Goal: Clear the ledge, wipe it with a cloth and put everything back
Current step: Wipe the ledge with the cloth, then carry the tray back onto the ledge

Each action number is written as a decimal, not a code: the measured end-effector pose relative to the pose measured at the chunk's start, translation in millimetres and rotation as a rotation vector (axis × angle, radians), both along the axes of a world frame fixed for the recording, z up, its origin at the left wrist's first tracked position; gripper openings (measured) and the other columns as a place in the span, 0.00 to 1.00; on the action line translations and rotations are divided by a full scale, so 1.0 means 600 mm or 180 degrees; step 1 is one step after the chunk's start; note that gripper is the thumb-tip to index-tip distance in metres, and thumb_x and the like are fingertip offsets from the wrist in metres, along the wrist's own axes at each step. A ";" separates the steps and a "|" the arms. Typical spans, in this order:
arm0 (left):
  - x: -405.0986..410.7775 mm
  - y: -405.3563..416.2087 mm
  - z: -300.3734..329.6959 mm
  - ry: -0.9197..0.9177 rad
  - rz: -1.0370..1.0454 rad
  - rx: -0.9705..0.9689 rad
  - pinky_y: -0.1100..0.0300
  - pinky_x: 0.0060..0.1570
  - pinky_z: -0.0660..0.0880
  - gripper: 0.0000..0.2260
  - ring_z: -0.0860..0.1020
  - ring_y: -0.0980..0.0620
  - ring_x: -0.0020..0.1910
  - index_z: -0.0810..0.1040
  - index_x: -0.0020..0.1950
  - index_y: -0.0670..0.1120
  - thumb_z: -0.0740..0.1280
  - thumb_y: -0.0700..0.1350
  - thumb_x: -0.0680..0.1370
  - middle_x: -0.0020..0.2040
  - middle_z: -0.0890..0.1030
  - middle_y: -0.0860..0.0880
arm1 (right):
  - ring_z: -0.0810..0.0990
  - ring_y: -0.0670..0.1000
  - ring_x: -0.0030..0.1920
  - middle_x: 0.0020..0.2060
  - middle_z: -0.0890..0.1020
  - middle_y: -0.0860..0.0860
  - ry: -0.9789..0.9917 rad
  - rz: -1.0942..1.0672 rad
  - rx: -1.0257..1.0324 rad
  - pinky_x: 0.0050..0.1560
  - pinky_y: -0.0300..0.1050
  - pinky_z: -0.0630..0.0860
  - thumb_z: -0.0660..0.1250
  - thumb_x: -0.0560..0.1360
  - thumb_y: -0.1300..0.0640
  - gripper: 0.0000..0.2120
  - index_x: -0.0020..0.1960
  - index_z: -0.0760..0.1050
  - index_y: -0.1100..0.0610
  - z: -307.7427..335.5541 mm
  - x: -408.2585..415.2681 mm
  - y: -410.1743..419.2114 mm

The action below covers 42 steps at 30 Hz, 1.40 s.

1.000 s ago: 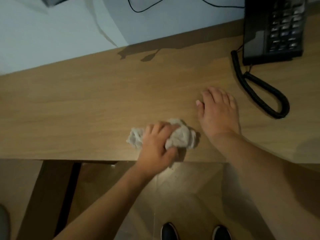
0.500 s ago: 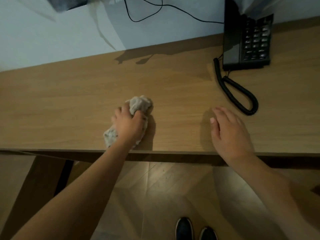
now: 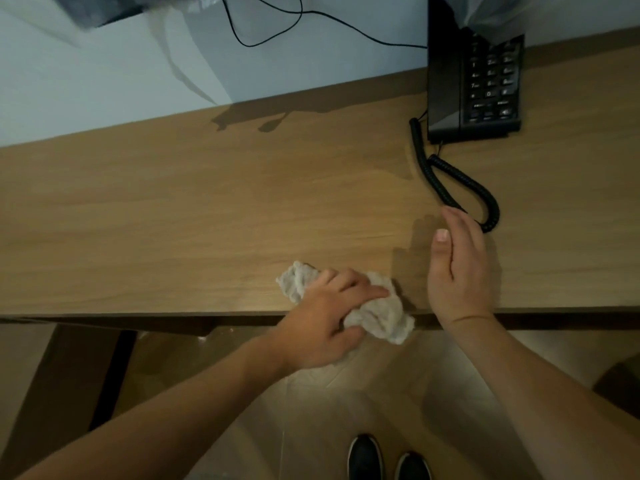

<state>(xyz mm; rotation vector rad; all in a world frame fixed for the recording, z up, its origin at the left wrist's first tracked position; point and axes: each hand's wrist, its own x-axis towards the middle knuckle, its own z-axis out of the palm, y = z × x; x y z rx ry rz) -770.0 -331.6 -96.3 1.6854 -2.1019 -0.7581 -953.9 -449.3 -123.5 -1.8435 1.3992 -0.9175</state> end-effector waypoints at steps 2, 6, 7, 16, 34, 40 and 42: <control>0.047 -0.021 0.020 0.0046 0.0368 -0.0139 0.48 0.60 0.69 0.24 0.71 0.49 0.59 0.75 0.70 0.51 0.61 0.53 0.74 0.61 0.74 0.50 | 0.65 0.48 0.71 0.72 0.68 0.54 0.0100 0.0049 -0.0014 0.69 0.41 0.60 0.47 0.83 0.48 0.25 0.74 0.67 0.59 0.000 0.002 -0.001; 0.129 -0.154 0.036 -0.0058 0.2235 -0.0279 0.46 0.65 0.67 0.18 0.67 0.47 0.63 0.72 0.69 0.50 0.63 0.49 0.79 0.61 0.70 0.49 | 0.67 0.53 0.71 0.70 0.70 0.56 0.0592 0.0163 -0.0209 0.71 0.44 0.62 0.48 0.83 0.49 0.26 0.72 0.69 0.62 -0.005 0.011 0.001; 0.137 -0.183 0.026 0.0012 0.2662 -0.0110 0.47 0.66 0.65 0.19 0.67 0.44 0.65 0.72 0.70 0.49 0.62 0.48 0.79 0.62 0.70 0.46 | 0.68 0.54 0.70 0.69 0.71 0.57 0.0737 0.0175 -0.0294 0.71 0.45 0.63 0.48 0.83 0.49 0.25 0.70 0.70 0.63 -0.007 0.014 0.001; 0.011 -0.073 -0.021 -0.0152 0.0889 -0.0190 0.55 0.59 0.64 0.28 0.66 0.51 0.58 0.72 0.73 0.54 0.60 0.57 0.72 0.63 0.72 0.52 | 0.71 0.58 0.68 0.67 0.74 0.59 0.1166 0.0201 -0.0317 0.69 0.51 0.67 0.47 0.82 0.48 0.27 0.69 0.72 0.64 -0.010 0.020 -0.003; -0.066 -0.032 0.218 -0.0762 0.1316 -0.0299 0.45 0.74 0.61 0.22 0.64 0.39 0.73 0.65 0.77 0.40 0.60 0.46 0.84 0.75 0.67 0.40 | 0.56 0.52 0.77 0.76 0.62 0.53 0.1512 0.0192 0.0301 0.78 0.51 0.55 0.55 0.83 0.52 0.23 0.77 0.60 0.57 0.299 -0.102 0.113; -0.190 -0.024 0.290 -0.0889 0.0579 -0.0587 0.41 0.74 0.63 0.22 0.66 0.38 0.73 0.66 0.76 0.39 0.60 0.46 0.84 0.74 0.69 0.39 | 0.59 0.51 0.76 0.75 0.64 0.52 0.1594 -0.0359 0.0336 0.76 0.47 0.57 0.57 0.83 0.52 0.24 0.77 0.61 0.56 0.374 -0.222 0.200; -0.236 -0.037 0.313 -0.0862 0.0391 -0.0770 0.41 0.73 0.64 0.21 0.67 0.37 0.71 0.68 0.75 0.38 0.61 0.45 0.83 0.73 0.70 0.38 | 0.58 0.50 0.77 0.76 0.63 0.51 0.1598 -0.0553 0.0429 0.77 0.47 0.56 0.57 0.84 0.52 0.24 0.78 0.60 0.55 0.385 -0.266 0.226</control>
